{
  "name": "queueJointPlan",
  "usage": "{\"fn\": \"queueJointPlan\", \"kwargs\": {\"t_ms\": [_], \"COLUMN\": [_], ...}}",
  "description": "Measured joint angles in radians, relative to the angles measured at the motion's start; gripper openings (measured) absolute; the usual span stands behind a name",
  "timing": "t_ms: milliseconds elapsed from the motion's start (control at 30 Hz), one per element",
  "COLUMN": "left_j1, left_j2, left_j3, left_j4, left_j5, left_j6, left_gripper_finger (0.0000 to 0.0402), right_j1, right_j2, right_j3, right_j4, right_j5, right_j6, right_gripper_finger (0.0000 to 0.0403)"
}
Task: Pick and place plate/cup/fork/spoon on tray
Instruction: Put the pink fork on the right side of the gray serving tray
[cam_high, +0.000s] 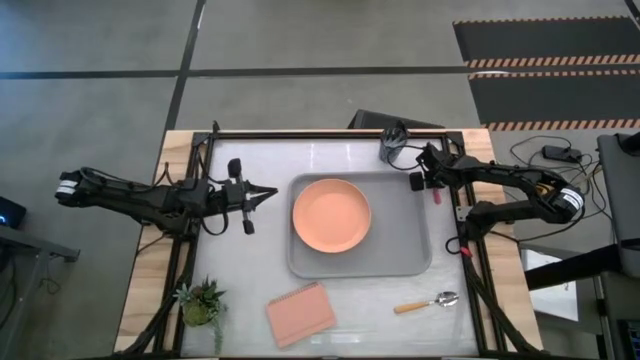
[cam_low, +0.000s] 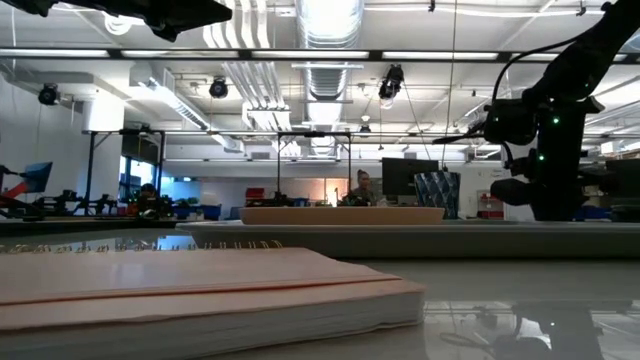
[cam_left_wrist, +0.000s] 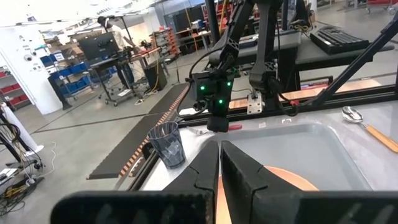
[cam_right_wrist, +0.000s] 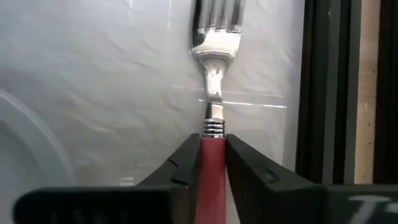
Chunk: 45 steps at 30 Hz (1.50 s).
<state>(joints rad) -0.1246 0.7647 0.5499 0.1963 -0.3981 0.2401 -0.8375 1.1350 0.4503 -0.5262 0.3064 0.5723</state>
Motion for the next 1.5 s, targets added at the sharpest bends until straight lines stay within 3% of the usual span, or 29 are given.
{"fn": "queueJointPlan", "kwargs": {"t_ms": [133,367,633,833,1100,1500], "left_j1": [0.0,0.0,0.0,0.0,0.0,0.0], "left_j2": [0.0,0.0,0.0,0.001,0.001,0.001], "left_j3": [0.0,0.0,0.0,0.0,0.0,0.0], "left_j4": [0.0,0.0,0.0,0.0,0.0,-0.005], "left_j5": [0.0,0.0,0.0,0.0,0.0,0.0], "left_j6": [0.0,-0.001,-0.001,-0.001,-0.001,0.0], "left_gripper_finger": [0.0,0.0,0.0,0.0,0.0,0.0], "right_j1": [0.0,0.0,0.007,0.078,0.294,0.829], "right_j2": [-0.001,-0.039,-0.17,-0.284,-0.342,-0.216], "right_j3": [0.005,0.073,0.165,0.194,0.211,0.217], "right_j4": [-0.009,-0.116,-0.298,-0.347,-0.352,-0.324], "right_j5": [0.001,0.009,0.003,-0.126,-0.236,-0.185], "right_j6": [0.0,0.008,0.044,0.118,0.276,0.75], "right_gripper_finger": [0.0029,0.0029,0.0029,0.0029,0.0029,0.0029]}}
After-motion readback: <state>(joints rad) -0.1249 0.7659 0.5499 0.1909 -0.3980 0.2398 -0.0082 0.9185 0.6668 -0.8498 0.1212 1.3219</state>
